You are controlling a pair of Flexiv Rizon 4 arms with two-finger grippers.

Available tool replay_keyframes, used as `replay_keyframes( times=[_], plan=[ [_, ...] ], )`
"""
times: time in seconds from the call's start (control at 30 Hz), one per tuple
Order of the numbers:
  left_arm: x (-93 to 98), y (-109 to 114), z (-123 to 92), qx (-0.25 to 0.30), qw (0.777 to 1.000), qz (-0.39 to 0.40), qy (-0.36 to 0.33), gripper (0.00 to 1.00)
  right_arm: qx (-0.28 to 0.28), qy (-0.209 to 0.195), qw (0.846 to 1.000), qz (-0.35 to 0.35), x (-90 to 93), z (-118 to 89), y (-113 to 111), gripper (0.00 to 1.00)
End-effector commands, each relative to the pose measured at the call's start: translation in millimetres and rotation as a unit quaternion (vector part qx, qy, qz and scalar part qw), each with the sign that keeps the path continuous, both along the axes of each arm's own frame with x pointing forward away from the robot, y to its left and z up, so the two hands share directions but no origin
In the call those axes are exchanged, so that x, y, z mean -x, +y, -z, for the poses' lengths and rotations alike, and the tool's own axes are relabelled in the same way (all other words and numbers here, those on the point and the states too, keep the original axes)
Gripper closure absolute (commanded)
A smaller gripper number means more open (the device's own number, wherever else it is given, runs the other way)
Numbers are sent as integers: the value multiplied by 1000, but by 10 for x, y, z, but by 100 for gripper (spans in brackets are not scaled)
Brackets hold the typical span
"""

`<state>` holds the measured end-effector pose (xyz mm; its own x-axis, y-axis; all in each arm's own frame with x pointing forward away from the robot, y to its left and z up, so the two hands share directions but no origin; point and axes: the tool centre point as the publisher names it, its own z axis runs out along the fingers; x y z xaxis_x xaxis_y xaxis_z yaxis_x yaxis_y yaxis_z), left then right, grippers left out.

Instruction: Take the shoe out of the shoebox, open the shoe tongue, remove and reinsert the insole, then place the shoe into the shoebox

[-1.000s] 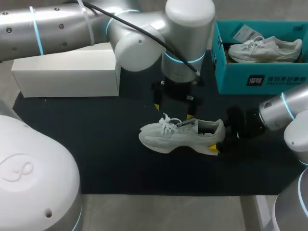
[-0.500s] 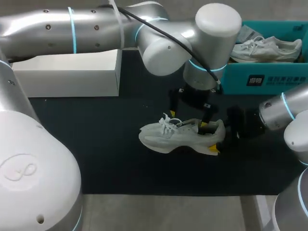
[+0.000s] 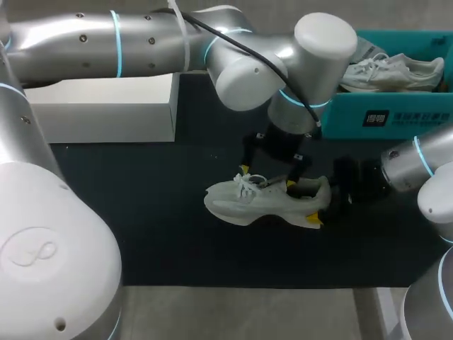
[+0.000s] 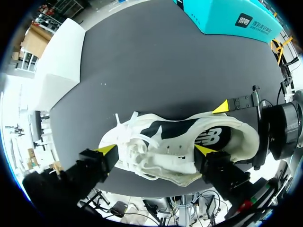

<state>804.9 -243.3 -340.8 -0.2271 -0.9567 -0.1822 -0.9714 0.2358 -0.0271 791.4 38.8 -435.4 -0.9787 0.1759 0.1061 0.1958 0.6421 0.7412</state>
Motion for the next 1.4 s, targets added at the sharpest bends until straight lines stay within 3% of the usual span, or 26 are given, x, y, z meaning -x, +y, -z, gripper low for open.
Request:
replay_keyframes(
  times=[0.03,0.13,0.17,0.2,0.23,0.27,0.73,1.13,1.4],
  plan=[
    [34,204,-179,14,1000,-5,-8,0,1,-1,1000,1,1,37,16,100],
    [47,228,-238,20,1000,-6,-9,0,1,-1,1000,1,1,37,16,100],
    [55,226,-251,22,1000,-6,-6,14,1,-1,1000,1,1,37,16,100],
    [64,224,-260,25,1000,-6,-4,50,1,-1,1000,1,1,37,16,100],
    [74,217,-264,29,1000,-6,1,71,1,-1,1000,1,1,37,16,100],
    [83,212,-268,33,999,-6,8,100,1,-1,1000,1,1,37,16,100],
    [252,166,-291,109,989,39,87,100,1,-1,1000,1,1,37,16,100],
    [165,492,-542,200,973,28,114,100,1,-1,1000,1,1,37,16,100],
    [94,720,-530,209,972,-9,106,100,1,-1,1000,1,1,37,16,100]
  ],
)
